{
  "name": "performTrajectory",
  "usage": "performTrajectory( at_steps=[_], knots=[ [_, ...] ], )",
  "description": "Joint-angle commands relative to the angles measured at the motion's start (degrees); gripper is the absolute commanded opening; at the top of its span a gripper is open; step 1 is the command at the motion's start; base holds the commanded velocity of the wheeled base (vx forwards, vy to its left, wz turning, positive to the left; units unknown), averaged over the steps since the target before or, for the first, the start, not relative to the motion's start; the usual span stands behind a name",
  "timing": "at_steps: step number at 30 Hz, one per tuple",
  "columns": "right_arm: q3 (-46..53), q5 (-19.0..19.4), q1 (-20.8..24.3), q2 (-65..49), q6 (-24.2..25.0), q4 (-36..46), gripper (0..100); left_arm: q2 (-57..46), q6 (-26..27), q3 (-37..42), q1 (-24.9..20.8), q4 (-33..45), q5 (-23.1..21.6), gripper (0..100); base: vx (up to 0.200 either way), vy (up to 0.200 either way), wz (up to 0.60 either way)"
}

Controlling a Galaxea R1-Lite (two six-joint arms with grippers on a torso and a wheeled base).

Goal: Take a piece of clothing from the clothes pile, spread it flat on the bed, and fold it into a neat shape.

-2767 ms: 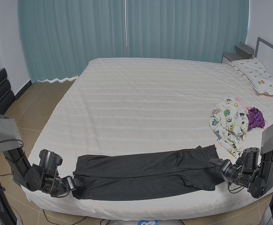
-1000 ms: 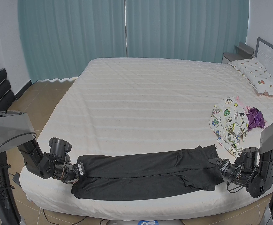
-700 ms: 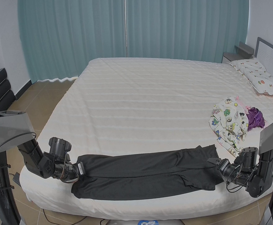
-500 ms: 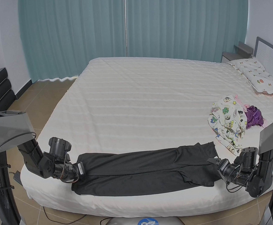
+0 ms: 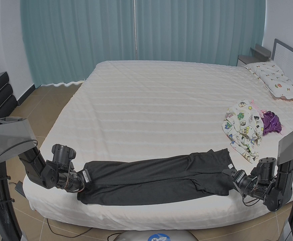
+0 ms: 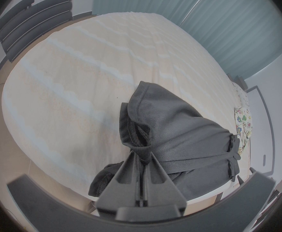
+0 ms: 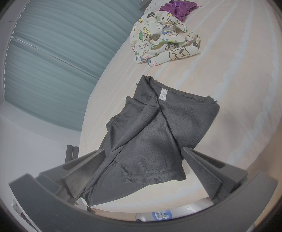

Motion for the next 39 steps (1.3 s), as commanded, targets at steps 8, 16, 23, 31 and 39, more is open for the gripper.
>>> performTrajectory(
  at_steps=[8, 16, 23, 31, 39],
  knots=[
    [-0.4, 0.0, 0.2, 0.1, 0.0, -0.9, 100, -1.4, -0.3, -0.5, -0.5, 0.0, -0.1, 0, 0.0, -0.15, 0.0],
    [-0.4, 0.0, 0.2, 0.0, 0.0, -0.9, 100, -3.4, -4.0, -1.9, -2.9, 0.7, 0.5, 0, 0.0, -0.2, 0.0],
    [-0.3, 0.0, 0.2, 0.0, 0.0, -0.9, 100, -6.5, -4.3, -4.9, -4.7, 7.4, 1.5, 0, 0.0, -0.2, 0.0],
    [-0.1, 0.0, 0.2, 0.0, 0.0, -0.9, 100, -8.9, -4.3, -14.8, -9.1, 22.5, 4.1, 0, 0.0, -0.2, 0.0],
    [0.0, 0.0, 0.3, 0.0, -0.1, -0.9, 100, -7.4, -4.4, -21.8, -15.2, 29.4, 4.9, 0, 0.0, -0.2, 0.0]
  ],
)
